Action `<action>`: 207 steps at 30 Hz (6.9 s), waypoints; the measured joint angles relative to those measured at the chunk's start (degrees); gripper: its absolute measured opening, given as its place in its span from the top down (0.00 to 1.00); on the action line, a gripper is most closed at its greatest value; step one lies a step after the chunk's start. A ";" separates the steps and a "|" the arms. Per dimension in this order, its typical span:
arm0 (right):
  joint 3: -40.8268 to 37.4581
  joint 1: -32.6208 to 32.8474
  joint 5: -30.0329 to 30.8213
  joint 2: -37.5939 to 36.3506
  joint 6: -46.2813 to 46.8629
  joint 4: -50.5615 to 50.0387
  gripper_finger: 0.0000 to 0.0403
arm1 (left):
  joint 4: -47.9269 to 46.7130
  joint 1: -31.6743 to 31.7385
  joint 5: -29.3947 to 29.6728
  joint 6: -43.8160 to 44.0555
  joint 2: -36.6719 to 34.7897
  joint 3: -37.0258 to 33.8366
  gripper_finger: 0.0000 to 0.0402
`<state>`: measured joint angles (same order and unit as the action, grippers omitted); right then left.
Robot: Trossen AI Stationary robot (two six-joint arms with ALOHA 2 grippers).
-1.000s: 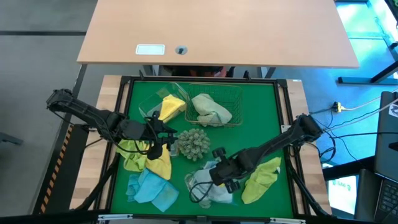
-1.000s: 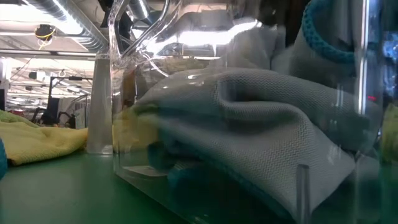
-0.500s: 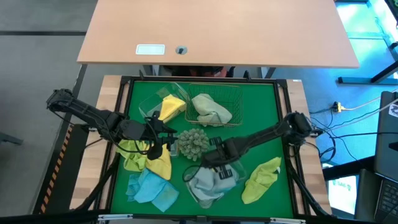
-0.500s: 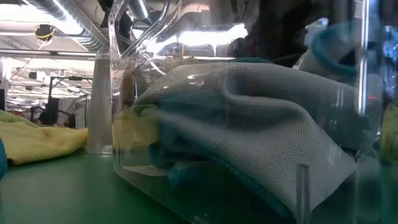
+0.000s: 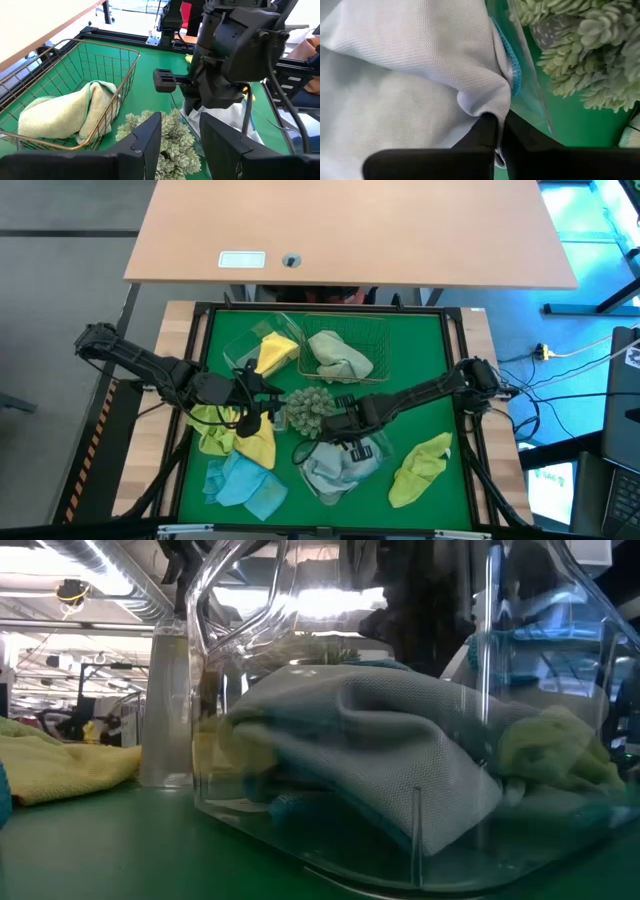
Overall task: Sort microfiber towel by color & place in baskets
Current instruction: Put the right light blue microfiber towel into the bottom transparent bin, then put the left green microfiber towel into the wire basket
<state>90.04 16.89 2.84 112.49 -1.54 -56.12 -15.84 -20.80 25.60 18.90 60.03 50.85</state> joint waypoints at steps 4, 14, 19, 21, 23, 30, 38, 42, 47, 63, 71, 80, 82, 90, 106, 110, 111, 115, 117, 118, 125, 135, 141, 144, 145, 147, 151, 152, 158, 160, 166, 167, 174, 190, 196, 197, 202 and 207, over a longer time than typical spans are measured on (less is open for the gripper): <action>0.00 -0.05 -0.49 0.00 0.05 -0.06 0.93 | 0.00 -0.02 -0.39 0.01 0.00 0.00 0.68; 0.00 -0.05 -3.92 0.00 0.17 -1.52 0.73 | 0.01 0.00 -0.41 0.07 0.00 0.00 0.68; 0.19 -0.05 -3.90 0.00 0.17 -2.89 0.62 | -0.03 0.00 -1.67 0.02 -0.26 0.00 0.68; 1.23 -0.05 -3.88 0.00 0.17 -5.43 0.59 | -0.05 0.00 -4.33 0.02 -1.02 0.00 0.68; 2.48 -0.05 -3.87 -0.04 0.17 -7.31 0.58 | -0.02 -0.01 -7.52 0.04 -2.13 0.00 0.68; 9.41 -0.05 -3.37 -0.06 0.16 -12.22 0.57 | -2.05 -1.92 -12.02 0.62 -6.91 0.00 0.68; 15.17 -0.03 -3.33 -0.34 0.17 -18.80 0.57 | -15.38 -5.83 -12.07 11.30 -12.89 0.02 0.68; 15.82 0.06 -3.33 -1.13 0.68 -20.98 0.57 | -26.14 -7.36 -12.28 22.35 -14.49 0.02 0.68; 15.01 0.06 -3.25 -2.83 2.21 -23.26 0.57 | -39.30 -8.56 -13.59 33.89 -14.17 0.02 0.68; 8.74 5.90 8.53 -9.22 7.61 -22.73 0.57 | -62.27 -8.85 -5.31 57.50 -2.46 0.02 0.68; 0.57 8.83 11.18 -13.23 9.64 -18.81 0.57 | -59.69 -7.69 -7.38 58.75 3.46 -4.83 0.68; -11.47 8.59 14.59 -24.87 14.75 -12.47 0.57 | -51.66 -3.38 -6.83 57.16 4.15 -12.07 0.68; -14.29 8.61 15.11 -27.41 16.05 -10.47 0.57 | -51.54 -2.30 -6.74 57.17 4.16 -12.09 0.68; -25.74 8.65 16.42 -36.84 23.59 -4.97 0.57 | -51.18 0.22 -6.98 57.33 4.17 -12.09 0.68; -37.00 8.61 16.06 -41.97 26.79 6.44 0.57 | -46.66 3.39 -13.81 60.50 8.95 -15.55 0.68; -37.00 8.61 16.04 -41.97 26.77 7.04 0.57 | -46.06 4.06 -14.86 60.42 11.45 -15.98 0.68; -37.00 8.61 16.04 -41.97 26.77 7.06 0.57 | -46.06 4.07 -14.77 60.33 11.84 -15.98 0.68; -37.00 8.61 16.04 -41.96 26.62 7.04 0.57 | -46.07 4.07 -14.65 60.35 11.84 -15.98 0.72; -37.00 8.61 16.04 -41.94 26.62 7.04 0.57 | -46.10 4.07 -14.75 60.41 11.10 -15.98 0.76; -37.00 8.61 16.04 -41.94 26.62 7.04 0.57 | -46.10 4.07 -14.77 60.43 10.67 -15.98 0.78; -37.00 8.61 16.02 -41.94 26.61 7.13 0.57 | -46.14 4.07 -14.80 60.46 8.25 -15.96 0.90; -37.00 8.61 16.01 -41.94 26.60 7.19 0.57 | -48.01 4.02 -14.84 58.99 5.57 -14.21 0.99; -37.00 8.61 16.01 -41.92 26.64 7.19 0.57 | -57.03 4.02 -15.04 56.18 3.64 -5.17 1.00; -37.00 8.61 16.01 -41.92 26.64 7.19 0.57 | -62.21 4.02 -15.04 54.73 2.98 1.40 1.00; -37.00 8.61 16.01 -41.92 26.64 7.19 0.57 | -63.86 4.02 -15.01 54.13 2.86 3.79 1.00; -37.00 8.61 16.01 -41.92 26.67 7.19 0.57 | -66.41 4.02 -14.58 53.25 2.58 8.73 1.00; -37.00 8.61 16.01 -41.92 26.69 7.21 0.57 | -68.36 4.02 -12.07 51.05 2.32 17.83 1.00; -37.00 8.61 16.01 -41.90 26.69 7.21 0.57 | -68.19 4.00 -11.13 50.32 2.21 19.98 1.00; -37.00 8.63 16.01 -41.90 26.73 7.22 0.57 | -68.01 4.01 -3.40 45.15 2.16 32.10 1.00; -37.00 8.61 16.01 -41.90 26.74 7.23 0.57 | -67.35 4.00 -0.24 43.26 2.14 35.54 1.00; -37.00 8.63 16.01 -41.90 26.60 8.99 0.57 | -60.12 4.01 9.31 35.03 2.14 42.31 1.00; -37.00 8.63 16.01 -41.90 26.54 9.16 0.57 | -57.75 4.02 10.57 33.00 2.15 42.72 1.00; -37.00 8.63 16.01 -41.90 26.15 9.42 0.57 | -38.38 7.35 12.50 16.93 3.56 42.94 1.00; -37.00 8.63 16.01 -41.90 25.18 9.75 0.57 | -5.00 27.63 -15.45 -1.31 18.63 42.93 1.00; -37.00 8.61 16.01 -41.90 25.18 9.77 0.57 | -2.76 34.38 -22.82 -1.46 26.88 42.93 1.00; -37.00 8.63 16.01 -41.90 25.18 9.76 0.57 | -2.75 35.27 -23.92 -1.46 28.33 42.93 1.00; -37.00 8.63 16.01 -41.90 25.19 9.77 0.57 | -2.54 38.56 -28.15 -1.51 35.35 42.93 1.00; -37.00 8.63 15.52 -41.90 25.20 9.75 0.57 | -2.48 40.63 -30.06 -2.88 41.03 42.93 1.00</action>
<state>53.04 25.52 18.36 70.59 23.66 -46.37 -18.31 19.83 -4.45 16.02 101.06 93.78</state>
